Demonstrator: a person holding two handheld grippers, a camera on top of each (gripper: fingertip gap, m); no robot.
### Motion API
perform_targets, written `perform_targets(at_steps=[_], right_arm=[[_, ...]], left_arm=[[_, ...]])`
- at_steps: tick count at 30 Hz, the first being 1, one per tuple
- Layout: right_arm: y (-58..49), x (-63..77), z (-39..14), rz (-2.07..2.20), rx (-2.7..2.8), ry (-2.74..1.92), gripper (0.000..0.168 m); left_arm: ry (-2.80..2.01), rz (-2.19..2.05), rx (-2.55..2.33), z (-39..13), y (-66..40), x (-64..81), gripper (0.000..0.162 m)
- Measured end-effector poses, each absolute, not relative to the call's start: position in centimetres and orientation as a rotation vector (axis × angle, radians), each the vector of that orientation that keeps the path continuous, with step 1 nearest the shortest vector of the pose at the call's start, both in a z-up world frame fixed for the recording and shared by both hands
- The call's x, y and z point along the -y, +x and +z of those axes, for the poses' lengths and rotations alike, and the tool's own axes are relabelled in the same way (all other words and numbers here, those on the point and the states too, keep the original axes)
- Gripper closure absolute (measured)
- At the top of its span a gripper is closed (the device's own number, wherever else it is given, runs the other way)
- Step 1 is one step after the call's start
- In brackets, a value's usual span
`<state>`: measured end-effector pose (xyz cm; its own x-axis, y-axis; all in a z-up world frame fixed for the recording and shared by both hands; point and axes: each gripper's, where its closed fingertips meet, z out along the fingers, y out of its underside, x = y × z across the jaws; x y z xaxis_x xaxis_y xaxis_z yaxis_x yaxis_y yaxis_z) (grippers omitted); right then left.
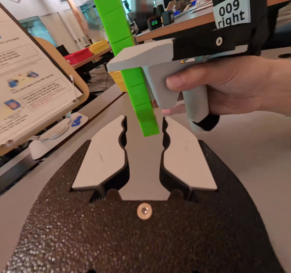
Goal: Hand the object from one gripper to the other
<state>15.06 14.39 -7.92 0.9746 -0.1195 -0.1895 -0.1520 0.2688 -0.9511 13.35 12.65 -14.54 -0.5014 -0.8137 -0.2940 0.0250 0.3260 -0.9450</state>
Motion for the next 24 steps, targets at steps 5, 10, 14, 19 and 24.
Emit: perform_targets(at_steps=[5,10,14,19,24], right_arm=[[13.9,-15.3,-8.1,0.035,-0.245,-1.306,0.142],[13.7,-15.1,-7.9,-0.002,-0.184,-1.335,0.142],[13.2,-14.2,-7.2,-0.062,-0.008,-1.392,0.135],[13.2,-11.3,-4.5,0.107,0.038,-1.257,0.124],[9.5,-9.7,-3.5,0.539,0.165,-1.127,0.121]], left_arm=[[-0.747,-1.275,-1.696,-14.5,13.5,-12.6,0.135],[-0.773,-1.359,-1.657,-14.0,13.5,-13.3,0.14],[-0.726,-1.478,-1.71,-13.5,13.0,-13.1,0.14],[-0.629,-1.97,-1.96,-13.4,9.6,-11.3,0.14],[-0.492,-2.348,-2.148,-13.6,6.0,-10.9,0.14]])
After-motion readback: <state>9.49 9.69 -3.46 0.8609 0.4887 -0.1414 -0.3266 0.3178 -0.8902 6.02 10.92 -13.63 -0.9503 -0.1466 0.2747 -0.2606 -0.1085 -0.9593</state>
